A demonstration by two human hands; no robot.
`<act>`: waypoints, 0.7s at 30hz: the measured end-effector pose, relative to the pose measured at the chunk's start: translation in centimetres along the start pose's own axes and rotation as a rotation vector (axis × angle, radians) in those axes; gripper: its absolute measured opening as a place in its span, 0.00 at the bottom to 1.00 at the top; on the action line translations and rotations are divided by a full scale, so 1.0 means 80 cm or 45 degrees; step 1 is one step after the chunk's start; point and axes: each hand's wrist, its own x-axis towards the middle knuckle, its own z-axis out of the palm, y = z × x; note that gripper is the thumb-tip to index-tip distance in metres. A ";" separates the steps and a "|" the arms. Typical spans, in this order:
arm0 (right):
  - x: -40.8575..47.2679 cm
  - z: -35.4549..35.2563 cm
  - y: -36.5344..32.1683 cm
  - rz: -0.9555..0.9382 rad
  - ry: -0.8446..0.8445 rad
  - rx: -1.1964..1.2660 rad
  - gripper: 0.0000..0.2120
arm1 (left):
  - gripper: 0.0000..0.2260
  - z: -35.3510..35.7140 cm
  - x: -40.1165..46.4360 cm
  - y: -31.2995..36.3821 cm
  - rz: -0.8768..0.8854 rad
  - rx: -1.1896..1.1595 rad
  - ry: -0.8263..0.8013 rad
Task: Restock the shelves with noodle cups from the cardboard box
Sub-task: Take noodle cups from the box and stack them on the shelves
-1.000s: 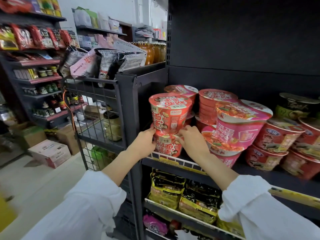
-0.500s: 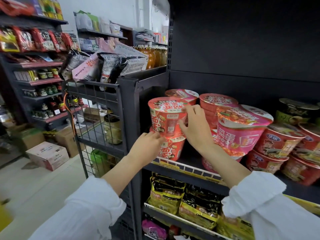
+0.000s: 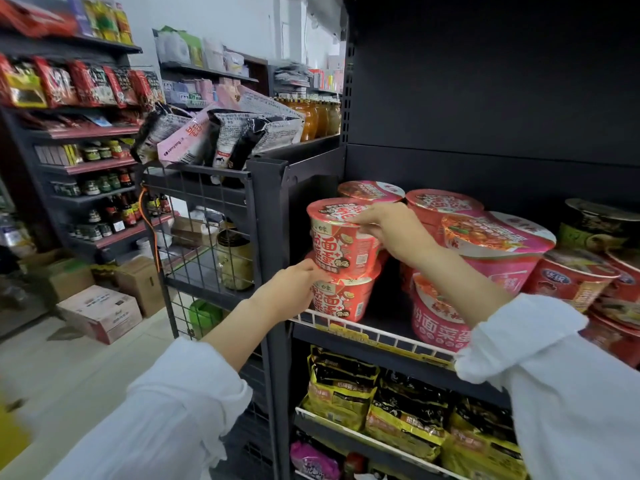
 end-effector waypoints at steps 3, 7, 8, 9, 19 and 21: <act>-0.008 -0.011 0.006 0.098 -0.018 0.139 0.13 | 0.21 0.003 -0.004 -0.003 -0.023 -0.050 -0.007; 0.003 0.010 -0.030 0.163 -0.085 -0.121 0.29 | 0.21 0.002 -0.008 0.000 -0.030 -0.078 -0.021; 0.007 0.017 -0.035 0.166 -0.054 -0.169 0.27 | 0.22 0.001 -0.007 0.000 -0.032 -0.078 -0.026; 0.011 0.022 -0.037 0.147 -0.010 -0.181 0.22 | 0.22 0.000 -0.007 0.000 -0.033 -0.076 -0.034; -0.003 0.024 -0.007 0.048 0.110 0.357 0.14 | 0.21 -0.004 -0.009 -0.006 -0.019 -0.115 -0.062; -0.004 0.025 -0.003 0.058 0.138 0.410 0.13 | 0.21 -0.002 -0.011 -0.007 -0.016 -0.116 -0.052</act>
